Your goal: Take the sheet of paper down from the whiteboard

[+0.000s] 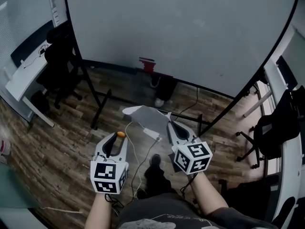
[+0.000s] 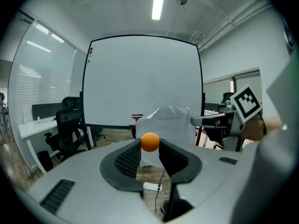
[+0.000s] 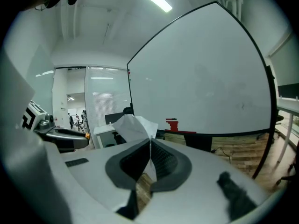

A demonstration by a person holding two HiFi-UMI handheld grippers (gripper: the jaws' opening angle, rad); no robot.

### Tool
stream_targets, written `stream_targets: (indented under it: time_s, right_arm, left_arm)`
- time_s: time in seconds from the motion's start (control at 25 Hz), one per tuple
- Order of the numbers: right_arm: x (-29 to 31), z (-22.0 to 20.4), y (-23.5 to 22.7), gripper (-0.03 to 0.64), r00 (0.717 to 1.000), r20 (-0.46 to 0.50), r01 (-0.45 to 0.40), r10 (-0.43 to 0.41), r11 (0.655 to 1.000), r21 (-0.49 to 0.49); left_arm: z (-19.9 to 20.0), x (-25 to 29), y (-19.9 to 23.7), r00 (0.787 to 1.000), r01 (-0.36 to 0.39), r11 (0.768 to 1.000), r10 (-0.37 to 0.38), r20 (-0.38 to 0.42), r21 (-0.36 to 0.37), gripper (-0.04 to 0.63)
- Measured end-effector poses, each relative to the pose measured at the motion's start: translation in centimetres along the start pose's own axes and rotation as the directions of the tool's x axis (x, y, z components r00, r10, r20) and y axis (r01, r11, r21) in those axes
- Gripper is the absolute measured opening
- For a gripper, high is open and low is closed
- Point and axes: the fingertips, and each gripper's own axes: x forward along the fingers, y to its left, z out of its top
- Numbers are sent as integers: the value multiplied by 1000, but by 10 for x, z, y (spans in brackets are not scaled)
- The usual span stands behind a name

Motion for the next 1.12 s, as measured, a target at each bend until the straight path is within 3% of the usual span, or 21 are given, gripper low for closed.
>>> stream_targets:
  time_s: [0.36, 0.72, 1.12]
  right_arm:
    - [-66, -25, 10, 25, 998, -41, 40, -41, 999, -24]
    - [-95, -39, 11, 25, 998, -57, 20, -22, 999, -43]
    - [-159, -52, 5, 23, 998, -58, -7, 4, 998, -62]
  left_arm:
    - [-20, -41, -40, 998, 56, 998, -56, 7, -5, 126]
    - [-24, -66, -63, 1000, 26, 1000, -26, 15, -2, 126]
    - [-50, -100, -133, 1000, -4, 999, 4, -10, -33, 126]
